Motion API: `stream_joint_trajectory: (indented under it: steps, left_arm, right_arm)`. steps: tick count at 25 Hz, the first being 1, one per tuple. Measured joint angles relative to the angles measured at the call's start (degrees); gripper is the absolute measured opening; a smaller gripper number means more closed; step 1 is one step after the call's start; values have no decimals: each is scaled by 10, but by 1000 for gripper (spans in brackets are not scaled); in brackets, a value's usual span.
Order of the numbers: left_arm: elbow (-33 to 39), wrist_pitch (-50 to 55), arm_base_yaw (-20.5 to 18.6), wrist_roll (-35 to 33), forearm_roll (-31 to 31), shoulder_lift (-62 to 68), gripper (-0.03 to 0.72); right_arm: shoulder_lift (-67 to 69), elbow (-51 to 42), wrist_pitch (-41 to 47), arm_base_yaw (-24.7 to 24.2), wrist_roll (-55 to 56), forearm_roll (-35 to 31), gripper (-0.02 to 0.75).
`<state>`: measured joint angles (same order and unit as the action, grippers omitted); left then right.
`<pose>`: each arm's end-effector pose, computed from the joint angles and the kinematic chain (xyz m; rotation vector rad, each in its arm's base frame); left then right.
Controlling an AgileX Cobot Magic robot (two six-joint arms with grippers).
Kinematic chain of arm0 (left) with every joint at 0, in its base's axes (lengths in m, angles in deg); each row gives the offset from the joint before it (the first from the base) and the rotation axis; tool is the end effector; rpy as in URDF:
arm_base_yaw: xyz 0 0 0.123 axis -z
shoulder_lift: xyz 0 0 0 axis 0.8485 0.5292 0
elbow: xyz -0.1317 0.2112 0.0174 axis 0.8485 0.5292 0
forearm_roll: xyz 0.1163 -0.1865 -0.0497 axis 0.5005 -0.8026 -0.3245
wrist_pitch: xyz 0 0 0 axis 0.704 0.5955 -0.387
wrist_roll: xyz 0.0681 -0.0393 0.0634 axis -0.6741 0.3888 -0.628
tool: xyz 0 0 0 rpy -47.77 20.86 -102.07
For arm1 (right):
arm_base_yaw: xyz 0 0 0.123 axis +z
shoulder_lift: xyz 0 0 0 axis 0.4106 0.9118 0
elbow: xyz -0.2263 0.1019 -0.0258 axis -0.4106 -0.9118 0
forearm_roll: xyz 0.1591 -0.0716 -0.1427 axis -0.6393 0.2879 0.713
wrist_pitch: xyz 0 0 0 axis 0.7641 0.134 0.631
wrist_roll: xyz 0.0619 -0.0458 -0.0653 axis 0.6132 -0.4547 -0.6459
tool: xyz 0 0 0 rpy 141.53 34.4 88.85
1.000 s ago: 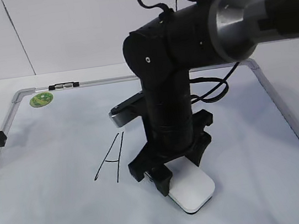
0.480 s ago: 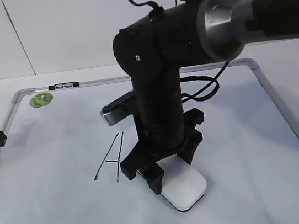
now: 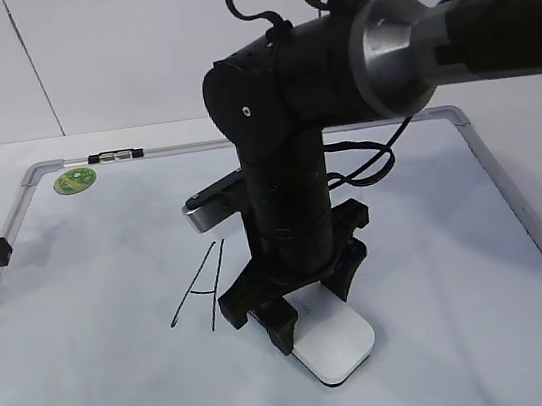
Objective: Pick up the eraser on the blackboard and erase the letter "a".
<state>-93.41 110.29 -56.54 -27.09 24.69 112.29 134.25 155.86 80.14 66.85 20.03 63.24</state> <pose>0.3118 -0.0075 0.1280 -0.1063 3.0448 0.0014 0.2662 0.2469 0.1496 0.9442 -2.9300 0.0195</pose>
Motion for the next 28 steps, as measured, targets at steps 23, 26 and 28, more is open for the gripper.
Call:
stream_joint_trajectory:
  steps: [23, 26, 28]
  left_arm:
    - [0, -1, 0, 0, 0, 0, 30]
    - [0, -1, 0, 0, 0, 0, 30]
    - [0, -1, 0, 0, 0, 0, 30]
  right_arm:
    - [0, 2, -1, -42, 25, 9, 561]
    - [-14, -2, -1, -44, 32, 31, 561]
    - [-40, -3, -1, -47, 40, 46, 561]
